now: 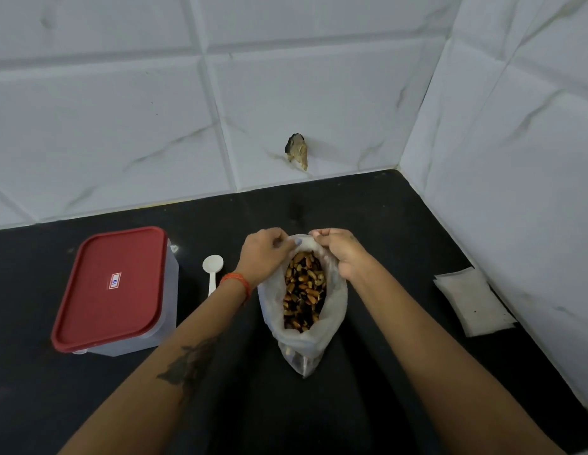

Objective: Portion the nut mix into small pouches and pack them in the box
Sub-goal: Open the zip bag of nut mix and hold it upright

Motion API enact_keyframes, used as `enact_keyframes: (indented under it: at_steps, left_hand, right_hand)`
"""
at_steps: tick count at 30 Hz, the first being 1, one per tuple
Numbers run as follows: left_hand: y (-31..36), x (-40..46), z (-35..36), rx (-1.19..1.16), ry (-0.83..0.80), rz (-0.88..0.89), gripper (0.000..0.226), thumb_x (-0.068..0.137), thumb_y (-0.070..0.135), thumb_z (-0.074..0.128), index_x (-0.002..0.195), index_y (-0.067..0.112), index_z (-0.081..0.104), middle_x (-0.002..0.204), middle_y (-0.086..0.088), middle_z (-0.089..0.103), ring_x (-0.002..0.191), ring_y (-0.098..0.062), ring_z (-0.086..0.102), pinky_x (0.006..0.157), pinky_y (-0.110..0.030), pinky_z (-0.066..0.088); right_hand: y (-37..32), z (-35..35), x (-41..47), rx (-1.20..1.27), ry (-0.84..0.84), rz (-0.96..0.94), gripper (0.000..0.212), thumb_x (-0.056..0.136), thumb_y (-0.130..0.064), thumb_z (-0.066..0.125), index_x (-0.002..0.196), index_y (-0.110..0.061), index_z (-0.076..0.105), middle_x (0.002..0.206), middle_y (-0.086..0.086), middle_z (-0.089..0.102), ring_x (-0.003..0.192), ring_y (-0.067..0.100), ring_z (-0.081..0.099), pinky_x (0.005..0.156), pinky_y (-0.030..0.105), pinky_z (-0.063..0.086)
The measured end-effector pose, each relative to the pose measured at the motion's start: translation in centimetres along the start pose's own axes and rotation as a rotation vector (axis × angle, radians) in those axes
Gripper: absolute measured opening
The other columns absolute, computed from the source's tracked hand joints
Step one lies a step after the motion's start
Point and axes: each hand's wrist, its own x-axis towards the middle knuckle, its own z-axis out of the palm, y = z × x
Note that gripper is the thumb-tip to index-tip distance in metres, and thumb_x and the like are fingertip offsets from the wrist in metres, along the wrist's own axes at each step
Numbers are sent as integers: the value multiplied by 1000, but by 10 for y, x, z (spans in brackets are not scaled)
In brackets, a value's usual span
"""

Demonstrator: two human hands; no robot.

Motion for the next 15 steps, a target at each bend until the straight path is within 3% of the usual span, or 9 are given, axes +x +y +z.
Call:
enact_keyframes:
  at_steps: [2, 4, 6, 8, 11, 15]
  left_hand:
    - [5, 3, 0, -257, -53, -160, 23, 93, 26, 59, 82, 6, 67, 86, -11, 66, 82, -17, 59, 75, -26, 49]
    - [9, 7, 1, -641, -98, -434, 21, 94, 22, 57, 91, 4, 67, 97, -17, 65, 94, -24, 60, 89, -36, 49]
    - [10, 9, 5, -848, -106, -642, 25, 96, 22, 54, 107, 3, 65, 103, -16, 65, 100, -26, 61, 95, -39, 49]
    - [4, 10, 11, -934, -48, -737, 23, 97, 21, 52, 110, 5, 63, 108, -15, 64, 103, -25, 60, 94, -38, 48]
    - [-12, 5, 17, -680, 123, -665, 16, 93, 28, 58, 89, 14, 62, 101, -8, 64, 101, -24, 61, 93, -39, 49]
    - [-27, -20, 13, -204, 187, -445, 30, 89, 44, 59, 93, 15, 64, 90, 1, 65, 87, -15, 60, 80, -32, 50]
  right_hand:
    - [-2, 1, 3, 96, -23, 98, 11, 94, -8, 55, 92, -7, 65, 88, 13, 66, 75, 21, 63, 75, 34, 54]
    - [-2, 4, 8, 44, 12, 92, 12, 93, -19, 59, 97, -10, 64, 99, 14, 66, 84, 23, 63, 82, 39, 54]
    - [-3, 6, 8, -229, 95, -24, 23, 93, -35, 56, 104, -15, 61, 101, 4, 62, 91, 18, 59, 80, 34, 51]
    - [0, 5, 2, -598, 171, -235, 32, 93, -43, 53, 105, -16, 63, 97, -1, 61, 90, 15, 59, 69, 25, 45]
    - [18, -3, -4, -884, 220, -340, 32, 93, -41, 54, 107, -16, 68, 100, 1, 67, 94, 18, 63, 70, 26, 47]
    - [30, -6, -6, -869, 272, -276, 29, 95, -35, 51, 96, -14, 71, 92, 3, 69, 88, 19, 64, 70, 27, 48]
